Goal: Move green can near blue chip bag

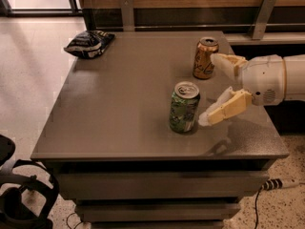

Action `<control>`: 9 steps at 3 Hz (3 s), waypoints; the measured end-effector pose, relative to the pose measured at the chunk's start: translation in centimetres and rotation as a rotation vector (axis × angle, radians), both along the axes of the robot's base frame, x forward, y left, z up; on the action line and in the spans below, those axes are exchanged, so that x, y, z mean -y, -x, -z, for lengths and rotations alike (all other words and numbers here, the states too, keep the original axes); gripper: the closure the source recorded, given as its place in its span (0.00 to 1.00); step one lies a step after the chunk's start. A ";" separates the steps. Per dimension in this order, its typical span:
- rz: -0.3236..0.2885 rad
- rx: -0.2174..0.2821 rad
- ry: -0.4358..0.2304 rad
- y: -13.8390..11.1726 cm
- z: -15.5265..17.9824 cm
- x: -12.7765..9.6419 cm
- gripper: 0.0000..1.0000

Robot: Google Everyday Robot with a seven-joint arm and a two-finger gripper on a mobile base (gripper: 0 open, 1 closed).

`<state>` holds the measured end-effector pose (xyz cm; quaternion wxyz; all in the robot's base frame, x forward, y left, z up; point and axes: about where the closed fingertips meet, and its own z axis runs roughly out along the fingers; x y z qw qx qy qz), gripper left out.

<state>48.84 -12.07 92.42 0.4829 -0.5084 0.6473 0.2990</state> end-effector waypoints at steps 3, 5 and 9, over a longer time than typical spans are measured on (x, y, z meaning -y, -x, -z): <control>0.029 0.040 -0.138 -1.3 2.7 -2.2 0.00; 0.036 0.032 -0.189 -0.5 3.8 -3.1 0.00; 0.038 0.027 -0.223 0.2 4.5 -3.9 0.62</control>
Offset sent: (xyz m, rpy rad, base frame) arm 0.0135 0.0145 -0.0305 0.1423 -0.0522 -0.0548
